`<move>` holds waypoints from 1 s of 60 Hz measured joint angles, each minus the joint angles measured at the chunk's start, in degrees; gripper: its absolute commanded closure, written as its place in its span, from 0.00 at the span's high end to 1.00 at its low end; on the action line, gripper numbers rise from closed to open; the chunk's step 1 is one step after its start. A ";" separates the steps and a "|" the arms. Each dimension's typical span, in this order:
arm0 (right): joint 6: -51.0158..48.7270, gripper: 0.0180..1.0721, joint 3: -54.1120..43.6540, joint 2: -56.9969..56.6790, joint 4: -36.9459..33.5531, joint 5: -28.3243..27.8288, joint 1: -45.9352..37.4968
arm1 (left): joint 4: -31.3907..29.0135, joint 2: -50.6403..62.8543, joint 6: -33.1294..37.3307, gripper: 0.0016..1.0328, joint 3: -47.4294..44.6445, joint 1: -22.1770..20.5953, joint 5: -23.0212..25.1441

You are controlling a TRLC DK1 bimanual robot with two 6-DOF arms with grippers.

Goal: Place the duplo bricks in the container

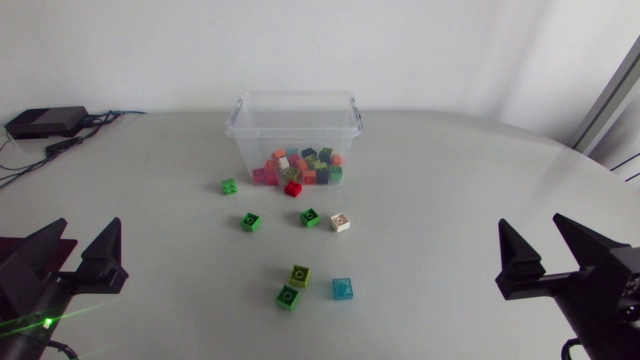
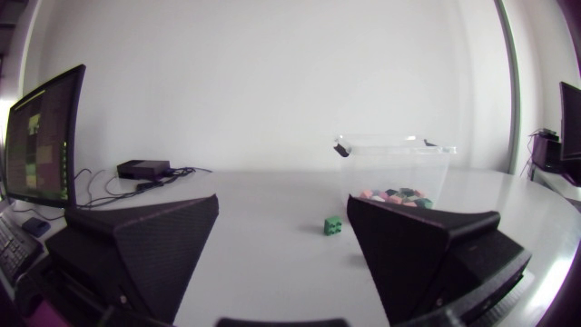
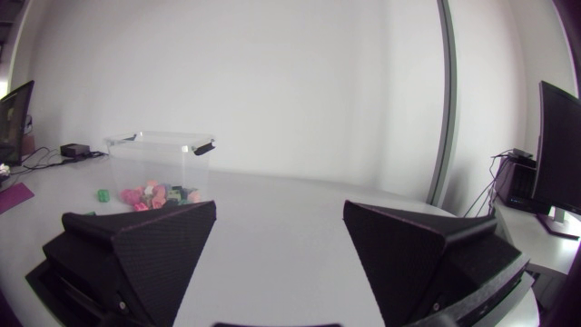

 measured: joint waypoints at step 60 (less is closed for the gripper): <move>3.13 0.95 18.88 22.73 -6.73 4.07 8.35 | -16.20 37.40 -0.02 0.95 26.93 -7.43 -0.02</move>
